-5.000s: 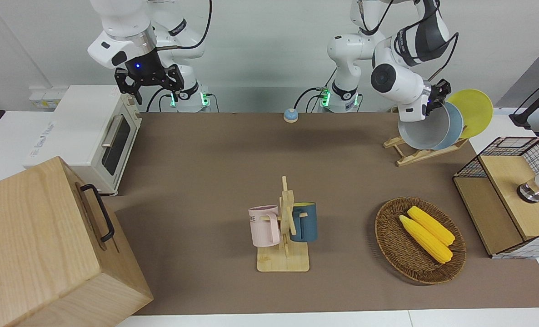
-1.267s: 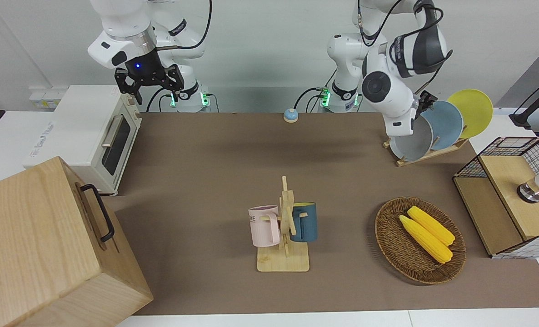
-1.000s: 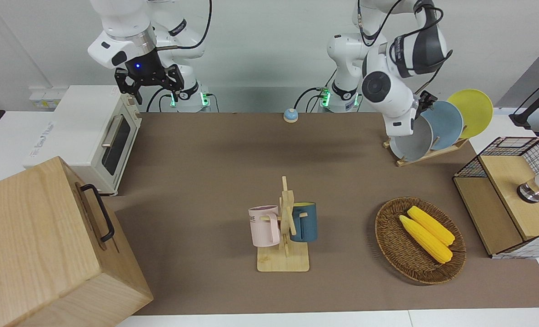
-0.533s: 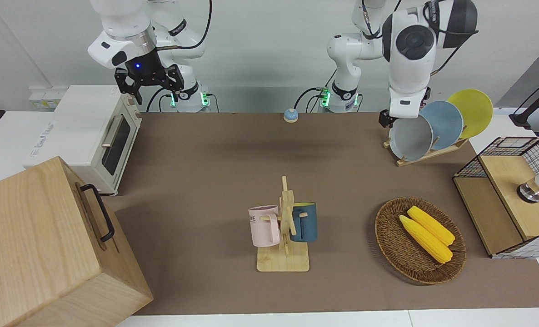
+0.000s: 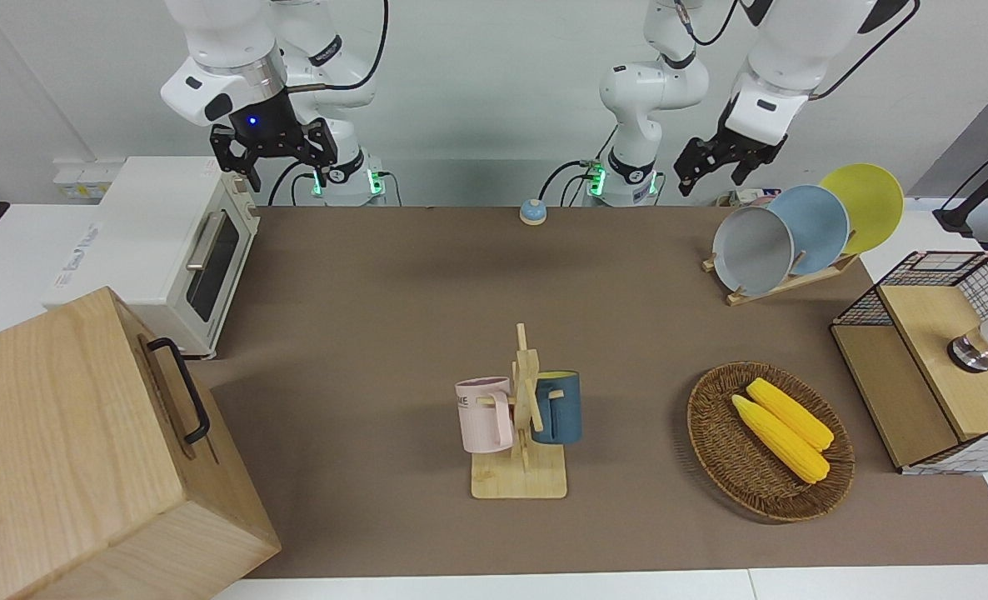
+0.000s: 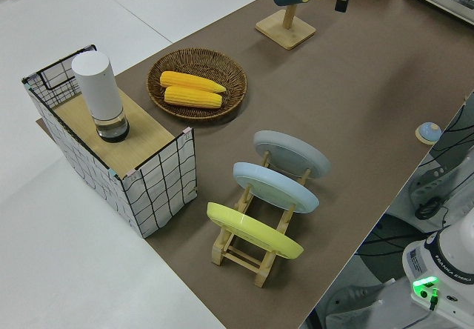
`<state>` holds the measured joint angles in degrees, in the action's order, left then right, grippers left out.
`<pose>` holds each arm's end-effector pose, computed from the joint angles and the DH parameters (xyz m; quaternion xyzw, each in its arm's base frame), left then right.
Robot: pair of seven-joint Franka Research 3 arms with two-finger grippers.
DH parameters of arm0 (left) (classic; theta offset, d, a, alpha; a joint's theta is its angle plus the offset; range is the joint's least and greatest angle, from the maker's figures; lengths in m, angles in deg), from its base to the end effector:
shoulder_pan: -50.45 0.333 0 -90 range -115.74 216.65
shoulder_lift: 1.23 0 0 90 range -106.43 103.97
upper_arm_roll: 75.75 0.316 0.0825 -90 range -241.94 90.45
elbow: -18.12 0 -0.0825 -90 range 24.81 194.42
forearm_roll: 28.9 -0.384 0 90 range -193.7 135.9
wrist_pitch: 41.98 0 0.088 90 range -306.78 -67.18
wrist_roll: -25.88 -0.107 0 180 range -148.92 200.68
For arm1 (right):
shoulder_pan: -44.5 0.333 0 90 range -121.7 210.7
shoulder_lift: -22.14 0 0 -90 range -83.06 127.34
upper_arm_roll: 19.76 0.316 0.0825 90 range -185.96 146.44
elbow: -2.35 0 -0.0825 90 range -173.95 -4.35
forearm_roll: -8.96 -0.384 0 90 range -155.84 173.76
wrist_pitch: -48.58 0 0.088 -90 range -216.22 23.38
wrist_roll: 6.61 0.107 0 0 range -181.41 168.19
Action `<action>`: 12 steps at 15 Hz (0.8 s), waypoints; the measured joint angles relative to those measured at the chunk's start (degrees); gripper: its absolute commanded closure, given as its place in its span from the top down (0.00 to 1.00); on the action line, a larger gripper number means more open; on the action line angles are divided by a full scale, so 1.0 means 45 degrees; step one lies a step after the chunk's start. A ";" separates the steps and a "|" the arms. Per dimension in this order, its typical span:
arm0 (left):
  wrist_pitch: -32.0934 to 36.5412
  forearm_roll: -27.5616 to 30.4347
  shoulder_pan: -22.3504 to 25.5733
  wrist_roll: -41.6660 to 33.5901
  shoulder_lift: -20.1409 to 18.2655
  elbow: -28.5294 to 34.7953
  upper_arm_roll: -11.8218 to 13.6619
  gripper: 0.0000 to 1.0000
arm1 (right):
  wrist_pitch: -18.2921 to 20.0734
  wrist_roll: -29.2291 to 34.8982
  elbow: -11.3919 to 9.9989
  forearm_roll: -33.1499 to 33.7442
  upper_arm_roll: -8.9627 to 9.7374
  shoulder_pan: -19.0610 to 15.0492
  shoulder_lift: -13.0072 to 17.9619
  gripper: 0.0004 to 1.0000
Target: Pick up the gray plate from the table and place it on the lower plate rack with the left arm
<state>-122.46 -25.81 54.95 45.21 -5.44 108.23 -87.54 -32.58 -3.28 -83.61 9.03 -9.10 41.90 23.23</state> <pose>0.5086 -0.0761 0.6484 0.9934 0.1022 -0.0512 0.0077 0.5272 0.0756 0.6544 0.9986 0.0411 -0.0321 0.0056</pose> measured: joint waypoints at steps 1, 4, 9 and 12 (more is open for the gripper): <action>0.0000 0.0043 0.0116 -0.0378 -0.0143 0.0001 0.0025 1.00 | 0.0000 0.0000 0.0000 0.0000 0.0000 0.0000 0.0000 0.99; -0.0059 0.0053 0.0164 -0.1350 -0.0323 0.0126 0.0289 1.00 | 0.0000 0.0000 0.0000 0.0000 0.0000 0.0000 0.0000 0.99; -0.1483 0.0095 0.0210 -0.2210 -0.1062 0.1801 0.0452 1.00 | 0.0000 0.0000 0.0000 0.0000 0.0000 0.0000 0.0000 0.99; -0.1631 0.0115 0.0204 -0.2243 -0.1184 0.1803 0.0404 1.00 | 0.0000 0.0000 0.0000 0.0000 0.0000 0.0000 0.0000 0.99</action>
<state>-129.80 -25.29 55.87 35.11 -10.77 116.34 -85.72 -32.58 -3.28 -83.61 9.03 -9.10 41.90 23.23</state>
